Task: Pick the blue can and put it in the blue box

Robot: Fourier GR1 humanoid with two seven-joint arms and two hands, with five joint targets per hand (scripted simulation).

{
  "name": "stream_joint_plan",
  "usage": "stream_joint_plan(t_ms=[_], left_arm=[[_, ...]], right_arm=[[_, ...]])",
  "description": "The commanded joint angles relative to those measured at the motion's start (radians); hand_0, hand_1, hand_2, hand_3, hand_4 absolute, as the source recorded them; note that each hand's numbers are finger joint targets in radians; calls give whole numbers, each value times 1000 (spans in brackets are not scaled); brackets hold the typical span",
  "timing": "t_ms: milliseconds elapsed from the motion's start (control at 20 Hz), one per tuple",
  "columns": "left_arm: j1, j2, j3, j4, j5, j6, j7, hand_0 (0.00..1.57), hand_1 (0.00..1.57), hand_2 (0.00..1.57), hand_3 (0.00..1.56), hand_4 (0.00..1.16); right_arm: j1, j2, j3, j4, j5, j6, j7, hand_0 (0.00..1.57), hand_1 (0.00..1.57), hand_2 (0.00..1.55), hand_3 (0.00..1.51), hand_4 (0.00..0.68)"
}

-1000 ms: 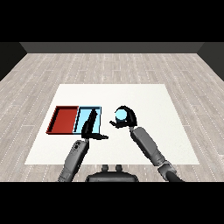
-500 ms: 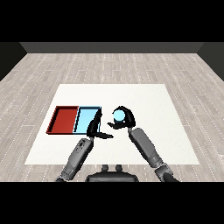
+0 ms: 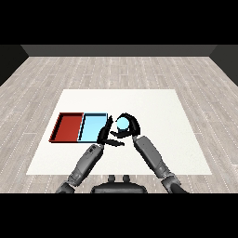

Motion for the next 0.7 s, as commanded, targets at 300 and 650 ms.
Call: stream_joint_plan(t_ms=[300, 650], left_arm=[[-68, 6, 10, 94, 66, -48, -43, 0, 0, 0, 0, 0], [-61, 10, -32, -1, 40, 38, 46, 0, 0, 0, 0, 0]], right_arm=[[73, -4, 24, -107, 70, 22, 43, 1396, 1396, 1431, 1395, 654], [-23, 8, 102, 18, -30, -26, 0, 1432, 1432, 1433, 1389, 620]])
